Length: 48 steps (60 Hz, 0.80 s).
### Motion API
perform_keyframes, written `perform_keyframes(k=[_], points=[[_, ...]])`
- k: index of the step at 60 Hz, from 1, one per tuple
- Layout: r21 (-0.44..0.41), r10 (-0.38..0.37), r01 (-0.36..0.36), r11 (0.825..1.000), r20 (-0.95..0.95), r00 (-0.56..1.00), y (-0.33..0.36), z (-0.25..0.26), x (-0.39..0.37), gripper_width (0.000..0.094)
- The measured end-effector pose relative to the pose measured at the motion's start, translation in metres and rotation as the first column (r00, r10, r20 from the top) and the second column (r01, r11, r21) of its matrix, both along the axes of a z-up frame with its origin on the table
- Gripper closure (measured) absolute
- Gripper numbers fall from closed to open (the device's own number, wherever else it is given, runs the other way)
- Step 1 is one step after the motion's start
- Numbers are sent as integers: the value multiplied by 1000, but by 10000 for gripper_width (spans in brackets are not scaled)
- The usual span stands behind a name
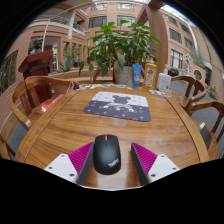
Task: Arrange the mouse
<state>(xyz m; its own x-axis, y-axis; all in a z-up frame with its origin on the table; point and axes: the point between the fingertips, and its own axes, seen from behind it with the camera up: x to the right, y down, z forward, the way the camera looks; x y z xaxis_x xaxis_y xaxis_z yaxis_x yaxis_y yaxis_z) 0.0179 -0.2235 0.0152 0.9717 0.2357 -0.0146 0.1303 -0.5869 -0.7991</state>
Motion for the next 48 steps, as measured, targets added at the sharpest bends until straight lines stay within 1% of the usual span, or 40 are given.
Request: perform_keyframes(k=[3,4,7,11,12,21,25,30,31,35,36,37,38,40,43,44,48], points=[[-4,1,-1,1000,-4,1000,1,0,1,295],[3,-13,13,1000,3,1000,3,-3,-7,325],[-8,5,-5,1000,1,1000,3,0,-1,469],[-8,-8,8,1000,6,1000,4,0,1,492],[4,-37,37,999,15,999,17,-9,-14,502],[1,-57,57,998,17,998,19,-7,-8,591],[3,-76,76,997,30,997,18,-5,-6,604],[-5,-72,72,997,19,997,9,4,-9,605],[15,-107,106,994,22,994,19,-4,-25,605],[36,-81,82,996,-37,996,12,27,-35,605],[72,-100,103,992,-38,994,14,28,-56,604],[86,-92,96,992,-50,995,14,38,-59,603],[110,-99,104,989,-56,994,15,48,-69,603],[140,-67,78,987,-83,994,19,75,-62,603],[219,-58,80,973,-104,993,29,114,-73,603],[230,-45,69,971,-109,993,36,129,-69,603],[311,-40,77,947,-122,992,62,166,-71,604]])
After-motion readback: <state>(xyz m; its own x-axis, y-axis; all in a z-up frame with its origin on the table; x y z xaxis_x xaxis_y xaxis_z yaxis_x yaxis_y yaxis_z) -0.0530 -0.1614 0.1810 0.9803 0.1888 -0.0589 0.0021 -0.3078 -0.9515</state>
